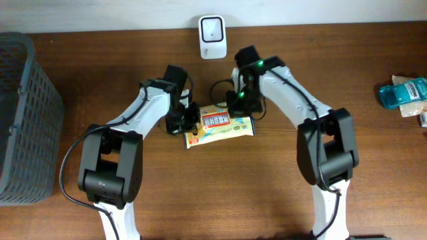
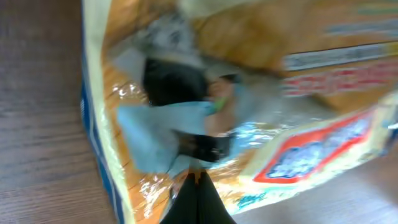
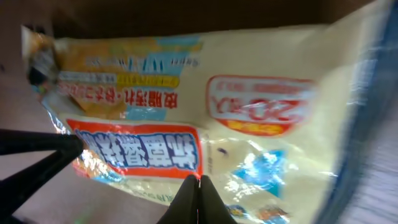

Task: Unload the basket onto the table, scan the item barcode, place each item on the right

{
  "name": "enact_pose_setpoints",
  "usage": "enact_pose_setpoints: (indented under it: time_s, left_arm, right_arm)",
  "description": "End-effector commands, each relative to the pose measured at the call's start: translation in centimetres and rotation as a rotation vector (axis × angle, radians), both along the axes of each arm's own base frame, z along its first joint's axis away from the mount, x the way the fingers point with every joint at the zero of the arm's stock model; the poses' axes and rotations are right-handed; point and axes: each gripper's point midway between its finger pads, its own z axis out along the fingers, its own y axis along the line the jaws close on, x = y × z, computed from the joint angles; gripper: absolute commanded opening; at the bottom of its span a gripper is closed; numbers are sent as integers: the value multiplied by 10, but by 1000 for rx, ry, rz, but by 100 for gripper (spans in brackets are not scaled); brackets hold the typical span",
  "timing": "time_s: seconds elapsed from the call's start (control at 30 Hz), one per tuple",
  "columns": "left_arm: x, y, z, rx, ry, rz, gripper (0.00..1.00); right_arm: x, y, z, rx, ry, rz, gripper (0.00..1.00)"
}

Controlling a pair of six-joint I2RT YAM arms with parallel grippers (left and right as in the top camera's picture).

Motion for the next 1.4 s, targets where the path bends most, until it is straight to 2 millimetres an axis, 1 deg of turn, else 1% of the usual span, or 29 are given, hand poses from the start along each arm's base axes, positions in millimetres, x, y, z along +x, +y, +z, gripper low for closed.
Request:
enact_pose_setpoints:
  time_s: [0.0, 0.07, 0.1, 0.13, 0.17, 0.23, 0.33, 0.4, 0.5, 0.53, 0.6, 0.63, 0.7, 0.73, 0.9, 0.97, 1.03, 1.1, 1.13, 1.2, 1.23, 1.3, 1.37]
  left_arm:
    - [-1, 16, -17, 41, 32, 25, 0]
    - [1, 22, -17, 48, 31, 38, 0]
    - [3, 29, -19, 74, 24, 46, 0]
    - [6, 39, -21, 117, 13, 56, 0]
    - [10, 54, -23, 184, -4, 72, 0]
    - [16, 70, -24, 224, -20, 99, 0]
    - [28, 77, -17, 208, -41, 126, 0]
    - [39, 68, -3, 144, -72, 101, 0]
    - [55, 52, 27, 67, -116, 68, 0]
    - [59, 43, 37, 28, -126, 60, 0]
    - [60, 28, 46, -44, -128, 46, 0]
    - [58, 19, 49, -84, -120, 34, 0]
    - [51, 9, 45, -99, -99, 14, 0]
    - [46, 3, 40, -94, -80, 4, 0]
    - [14, -25, 1, -69, 65, -17, 0]
    - [2, -39, -5, -107, 116, -39, 0]
    - [-1, -44, -8, -113, 124, -51, 0]
    - [3, -38, -13, -67, 102, -51, 0]
    - [6, -31, -16, -23, 88, -47, 0]
    - [17, -1, -26, 137, 37, -28, 0]
    - [24, 19, -29, 230, 12, 2, 0]
    - [32, 40, -30, 325, -21, 23, 0]
    - [43, 56, -30, 382, -60, 41, 0]
  right_arm:
    - [-13, -2, -28, -5, 66, -50, 4]
    - [-18, -17, -43, -66, 92, -109, 4]
    - [-19, -25, -48, -98, 97, -129, 4]
    - [-20, -39, -52, -145, 104, -154, 4]
    - [-21, -48, -52, -176, 113, -170, 4]
    - [-20, -59, -47, -186, 126, -191, 4]
    - [-17, -60, -37, -176, 105, -199, 4]
    - [-15, -58, -25, -165, 77, -197, 4]
    - [-15, -50, 1, -136, 27, -185, 4]
    - [-14, -48, 11, -126, 5, -180, 4]
    - [-13, -44, 20, -116, -22, -176, 4]
    - [-12, -43, 21, -112, -29, -175, 4]
    - [-8, -42, 21, -108, -43, -175, 4]
    - [-6, -42, 18, -110, -46, -176, 4]
    - [3, -52, 15, -105, -55, -207, 4]
    - [4, -59, 15, -108, -48, -219, 4]
    - [3, -62, 14, -111, -42, -226, 4]
    - [4, -63, 14, -111, -42, -227, 4]
    - [3, -63, 13, -112, -41, -227, 4]
    - [0, -64, 9, -118, -30, -225, 4]
    - [-3, -65, 5, -123, -24, -225, 4]
    - [-8, -67, -5, -127, -13, -225, 4]
    - [-12, -66, -18, -118, -11, -223, 4]
